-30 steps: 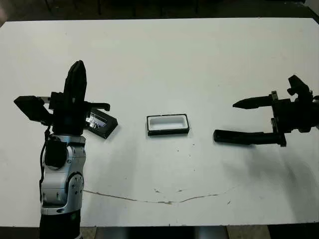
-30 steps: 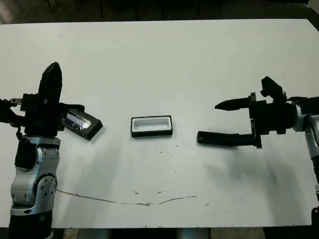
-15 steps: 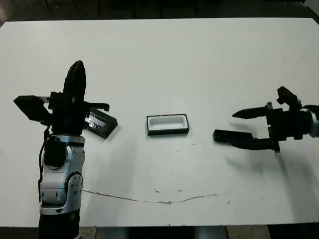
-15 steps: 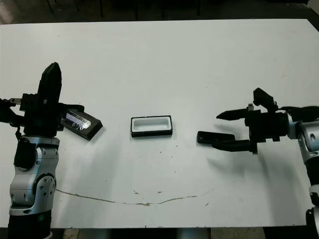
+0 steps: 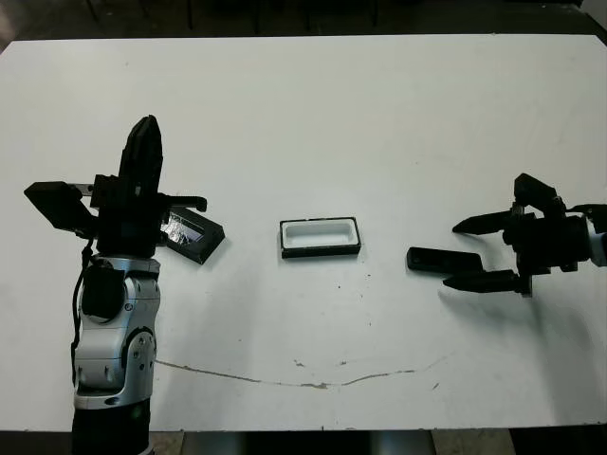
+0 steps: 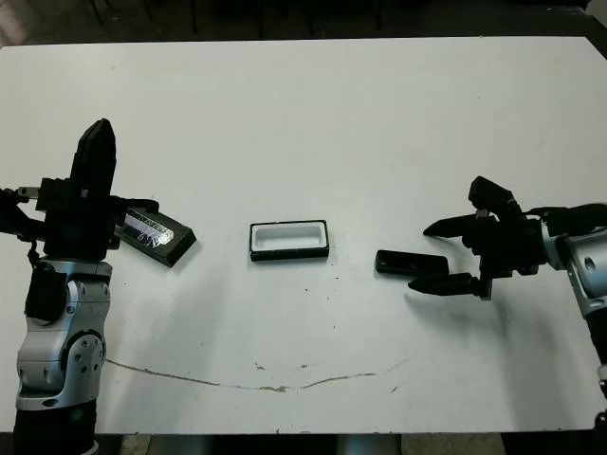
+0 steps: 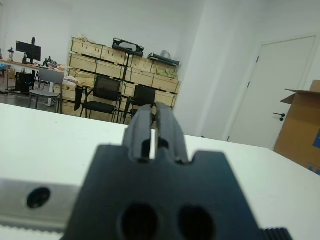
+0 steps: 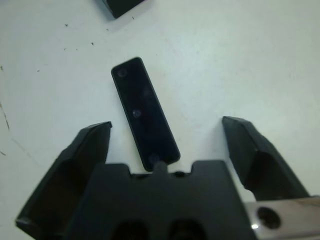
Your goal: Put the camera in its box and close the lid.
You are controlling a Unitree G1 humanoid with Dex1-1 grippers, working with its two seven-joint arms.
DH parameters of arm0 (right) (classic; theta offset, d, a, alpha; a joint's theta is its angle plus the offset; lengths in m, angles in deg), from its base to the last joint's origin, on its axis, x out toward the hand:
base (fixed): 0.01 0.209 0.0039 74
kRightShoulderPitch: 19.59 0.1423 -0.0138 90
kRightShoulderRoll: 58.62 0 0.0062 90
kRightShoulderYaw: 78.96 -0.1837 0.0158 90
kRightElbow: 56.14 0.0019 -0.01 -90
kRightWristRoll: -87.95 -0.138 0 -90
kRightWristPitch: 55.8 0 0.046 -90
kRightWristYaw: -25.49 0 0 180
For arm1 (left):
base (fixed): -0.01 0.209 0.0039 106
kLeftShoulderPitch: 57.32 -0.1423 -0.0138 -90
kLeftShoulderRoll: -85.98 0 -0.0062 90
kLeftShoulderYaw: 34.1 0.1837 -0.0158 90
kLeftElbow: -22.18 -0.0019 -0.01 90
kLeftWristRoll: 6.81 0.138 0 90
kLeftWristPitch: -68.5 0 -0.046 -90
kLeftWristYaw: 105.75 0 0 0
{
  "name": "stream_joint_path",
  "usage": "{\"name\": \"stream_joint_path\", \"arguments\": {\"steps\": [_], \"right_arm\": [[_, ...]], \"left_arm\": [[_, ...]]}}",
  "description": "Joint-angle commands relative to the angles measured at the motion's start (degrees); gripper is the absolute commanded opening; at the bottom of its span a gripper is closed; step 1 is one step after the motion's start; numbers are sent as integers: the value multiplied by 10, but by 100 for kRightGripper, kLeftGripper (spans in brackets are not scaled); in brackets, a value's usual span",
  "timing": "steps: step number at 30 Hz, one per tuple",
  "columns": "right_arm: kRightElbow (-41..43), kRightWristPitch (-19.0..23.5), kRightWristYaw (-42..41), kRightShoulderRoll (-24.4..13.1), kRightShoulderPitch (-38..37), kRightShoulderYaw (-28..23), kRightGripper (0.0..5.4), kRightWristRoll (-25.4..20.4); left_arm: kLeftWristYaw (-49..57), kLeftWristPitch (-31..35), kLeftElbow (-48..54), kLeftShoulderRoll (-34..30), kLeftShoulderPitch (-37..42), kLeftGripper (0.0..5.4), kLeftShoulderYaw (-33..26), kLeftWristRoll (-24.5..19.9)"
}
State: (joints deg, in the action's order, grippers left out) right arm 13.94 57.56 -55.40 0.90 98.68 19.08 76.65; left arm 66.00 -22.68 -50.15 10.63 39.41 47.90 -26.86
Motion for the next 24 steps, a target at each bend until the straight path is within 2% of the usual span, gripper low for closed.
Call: {"name": "stream_joint_path", "arguments": {"steps": [1,4,7,10,12,14,17,21,22,24], "right_arm": [[-48,-27,-10,13,-26,-5,436,-9],[-3,1,23,-1,-41,5,381,6],[-26,-27,4,19,-60,-20,328,-34],[-42,-61,9,26,-75,-26,273,-37],[-31,-62,24,24,-90,-30,235,-37],[13,-31,62,16,-115,-34,200,-31],[77,-7,106,3,-152,-40,145,-25],[118,-12,118,-6,-179,-42,79,-34],[108,-15,112,-3,-178,-41,67,-39],[71,-55,93,7,-173,-38,56,-40]], "left_arm": [[-2,7,-6,-8,-12,0,-3,0],[-3,8,-6,-8,-12,0,-4,-4],[-4,10,-4,-9,-13,0,-4,-6],[-3,11,-3,-9,-13,0,-4,-4],[-2,11,-2,-10,-13,0,-5,-4],[0,11,-1,-10,-13,0,-4,1],[0,10,-1,-9,-14,0,-5,-1],[-3,10,-1,-11,-14,0,-6,-3],[-4,10,-1,-12,-14,0,-6,-3],[-5,11,0,-11,-14,0,-7,-6]]}}
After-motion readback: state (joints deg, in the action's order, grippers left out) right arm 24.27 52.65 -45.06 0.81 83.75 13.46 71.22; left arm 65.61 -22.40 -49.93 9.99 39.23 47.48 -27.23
